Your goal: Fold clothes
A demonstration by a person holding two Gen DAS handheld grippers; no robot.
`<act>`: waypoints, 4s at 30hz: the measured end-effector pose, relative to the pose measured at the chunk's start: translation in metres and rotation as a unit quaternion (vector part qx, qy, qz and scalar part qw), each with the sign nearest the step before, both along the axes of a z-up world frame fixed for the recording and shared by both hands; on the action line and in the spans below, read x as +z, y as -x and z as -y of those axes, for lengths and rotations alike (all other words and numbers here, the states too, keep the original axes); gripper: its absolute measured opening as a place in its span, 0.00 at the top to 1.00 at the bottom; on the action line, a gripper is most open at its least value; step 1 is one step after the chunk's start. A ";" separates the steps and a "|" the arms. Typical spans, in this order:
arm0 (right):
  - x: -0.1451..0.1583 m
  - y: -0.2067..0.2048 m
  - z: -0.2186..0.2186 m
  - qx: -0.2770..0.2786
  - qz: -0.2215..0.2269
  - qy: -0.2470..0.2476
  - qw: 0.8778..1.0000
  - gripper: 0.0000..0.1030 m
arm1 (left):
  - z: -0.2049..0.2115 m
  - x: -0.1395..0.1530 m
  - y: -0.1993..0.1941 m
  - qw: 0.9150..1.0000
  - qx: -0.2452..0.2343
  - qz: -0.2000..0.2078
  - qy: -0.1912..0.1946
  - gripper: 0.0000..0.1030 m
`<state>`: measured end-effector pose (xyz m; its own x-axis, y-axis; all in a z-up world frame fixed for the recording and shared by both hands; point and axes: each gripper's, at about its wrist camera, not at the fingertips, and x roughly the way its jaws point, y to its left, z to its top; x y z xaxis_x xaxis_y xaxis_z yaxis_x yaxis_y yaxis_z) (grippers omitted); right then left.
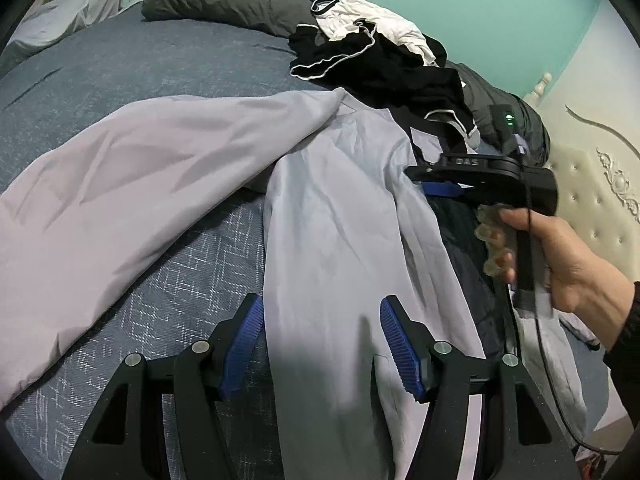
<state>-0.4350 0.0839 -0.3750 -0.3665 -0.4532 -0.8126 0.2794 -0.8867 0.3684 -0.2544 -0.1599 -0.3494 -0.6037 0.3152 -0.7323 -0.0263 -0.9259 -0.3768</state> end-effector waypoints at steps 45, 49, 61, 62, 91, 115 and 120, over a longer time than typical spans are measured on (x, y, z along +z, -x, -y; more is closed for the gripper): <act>0.024 -0.092 -0.028 0.005 0.030 -0.075 0.997 0.85 | 0.016 0.007 -0.015 1.000 0.021 -0.006 0.001 0.37; 0.023 -0.110 0.011 0.042 0.005 -0.111 0.993 0.85 | 0.024 0.011 -0.022 1.000 0.027 -0.014 0.000 0.37; 0.008 -0.138 0.010 -0.003 0.054 -0.045 0.998 0.84 | 0.044 0.012 -0.027 0.999 0.040 -0.020 -0.028 0.37; 0.007 -0.142 0.007 -0.008 0.058 -0.037 0.998 0.83 | 0.045 0.013 -0.027 0.999 0.041 -0.020 -0.029 0.37; -0.004 -0.148 0.064 0.035 0.020 -0.073 0.997 0.99 | 0.052 0.014 -0.031 0.998 0.045 -0.025 -0.037 0.36; 0.024 -0.166 -0.072 -0.029 0.055 0.028 0.998 0.89 | 0.047 0.014 -0.031 0.999 0.033 -0.021 -0.026 0.36; 0.026 -0.188 -0.058 0.005 0.054 0.038 0.998 0.70 | 0.048 0.014 -0.033 0.999 0.033 -0.019 -0.027 0.36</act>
